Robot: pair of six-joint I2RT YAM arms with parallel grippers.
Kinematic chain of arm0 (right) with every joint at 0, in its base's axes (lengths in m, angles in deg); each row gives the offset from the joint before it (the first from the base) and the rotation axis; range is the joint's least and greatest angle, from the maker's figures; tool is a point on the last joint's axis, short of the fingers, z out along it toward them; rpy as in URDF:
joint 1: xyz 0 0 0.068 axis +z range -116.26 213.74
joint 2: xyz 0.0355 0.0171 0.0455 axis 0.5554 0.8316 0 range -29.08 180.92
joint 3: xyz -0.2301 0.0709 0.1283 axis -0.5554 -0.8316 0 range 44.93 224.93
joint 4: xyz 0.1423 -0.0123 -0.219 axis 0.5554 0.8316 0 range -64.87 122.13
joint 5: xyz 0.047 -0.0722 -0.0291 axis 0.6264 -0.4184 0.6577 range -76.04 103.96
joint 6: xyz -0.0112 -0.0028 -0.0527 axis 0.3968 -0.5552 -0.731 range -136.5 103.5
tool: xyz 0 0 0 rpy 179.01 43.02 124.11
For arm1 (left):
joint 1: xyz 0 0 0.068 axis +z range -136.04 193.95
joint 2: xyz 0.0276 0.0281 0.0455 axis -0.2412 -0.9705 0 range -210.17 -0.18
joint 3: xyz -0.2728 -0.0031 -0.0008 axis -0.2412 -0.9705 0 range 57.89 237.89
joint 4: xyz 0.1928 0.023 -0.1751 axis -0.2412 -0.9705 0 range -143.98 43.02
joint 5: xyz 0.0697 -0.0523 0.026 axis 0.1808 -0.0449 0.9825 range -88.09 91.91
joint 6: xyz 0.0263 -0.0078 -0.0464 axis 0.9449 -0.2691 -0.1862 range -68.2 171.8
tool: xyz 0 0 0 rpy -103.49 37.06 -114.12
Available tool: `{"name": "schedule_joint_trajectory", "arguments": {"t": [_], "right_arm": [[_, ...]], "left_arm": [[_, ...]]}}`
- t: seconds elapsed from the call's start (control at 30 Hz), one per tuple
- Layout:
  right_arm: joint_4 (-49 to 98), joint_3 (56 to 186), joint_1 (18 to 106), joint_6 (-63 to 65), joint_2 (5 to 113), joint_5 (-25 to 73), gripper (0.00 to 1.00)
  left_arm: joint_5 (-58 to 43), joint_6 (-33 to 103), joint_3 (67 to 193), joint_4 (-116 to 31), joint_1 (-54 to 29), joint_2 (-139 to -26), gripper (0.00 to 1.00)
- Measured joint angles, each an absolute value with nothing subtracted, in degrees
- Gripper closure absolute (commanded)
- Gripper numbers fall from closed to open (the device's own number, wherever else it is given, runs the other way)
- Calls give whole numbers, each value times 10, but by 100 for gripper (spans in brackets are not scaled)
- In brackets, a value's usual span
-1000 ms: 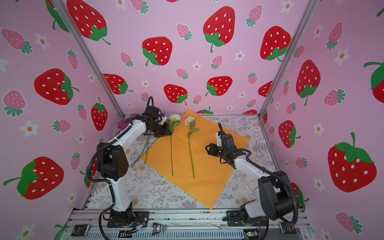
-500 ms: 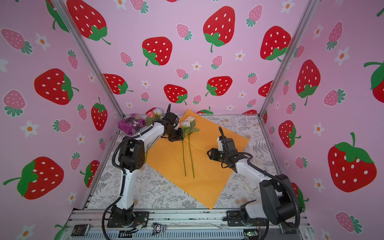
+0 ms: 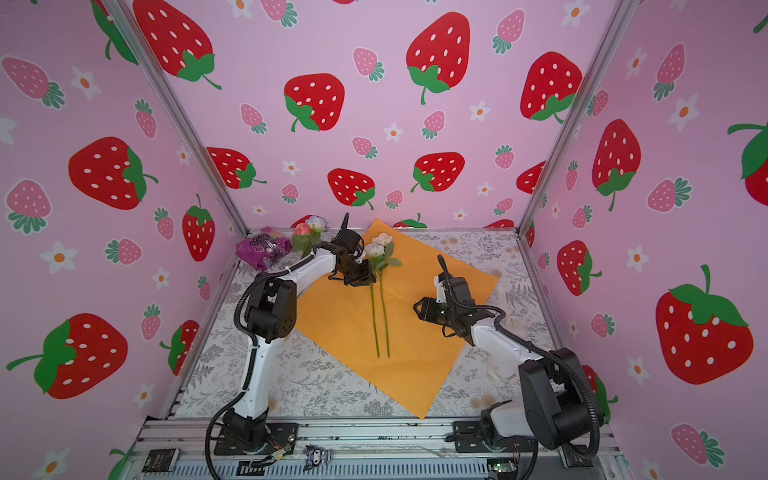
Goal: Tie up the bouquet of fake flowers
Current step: 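Move the left gripper back to the rose bunch and grasp another stem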
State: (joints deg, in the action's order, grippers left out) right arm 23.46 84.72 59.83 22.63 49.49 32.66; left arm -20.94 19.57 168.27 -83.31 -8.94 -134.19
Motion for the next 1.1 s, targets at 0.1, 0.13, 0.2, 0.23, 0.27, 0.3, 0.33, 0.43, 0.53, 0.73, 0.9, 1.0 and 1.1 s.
{"name": "schedule_joint_trajectory", "arguments": {"t": [0.1, 0.13, 0.2, 0.23, 0.27, 0.3, 0.33, 0.43, 0.53, 0.73, 0.9, 1.0, 1.1], "right_arm": [[235, 847, 598, 227, 495, 329, 49], [234, 847, 598, 227, 495, 330, 49], [232, 847, 598, 227, 495, 334, 49], [228, 847, 598, 227, 495, 337, 49], [223, 847, 598, 227, 495, 343, 49], [216, 847, 599, 227, 495, 351, 46], [208, 847, 601, 227, 496, 359, 45], [183, 849, 615, 223, 503, 378, 45], [172, 868, 640, 214, 530, 391, 45], [156, 930, 674, 204, 596, 402, 45], [148, 951, 684, 203, 622, 405, 45], [145, 955, 685, 203, 634, 406, 45], [146, 962, 685, 203, 649, 409, 45]], "left_arm": [[-198, 202, 1660, -840, -90, -1310, 45], [-190, 205, 1654, -846, -90, -1296, 37], [-169, 216, 1652, -860, -88, -1268, 37], [-157, 222, 1652, -867, -87, -1252, 38], [-147, 231, 1652, -873, -85, -1238, 38], [-135, 244, 1652, -879, -82, -1222, 38], [-124, 257, 1652, -884, -76, -1208, 38], [-94, 301, 1652, -899, -48, -1183, 38], [-76, 356, 1654, -913, -3, -1190, 39], [-70, 478, 1737, -961, 74, -1295, 48], [-50, 566, 1779, -987, 78, -1349, 48], [-39, 598, 1820, -1006, 72, -1374, 48], [-31, 620, 1862, -1017, 69, -1395, 49]]}}
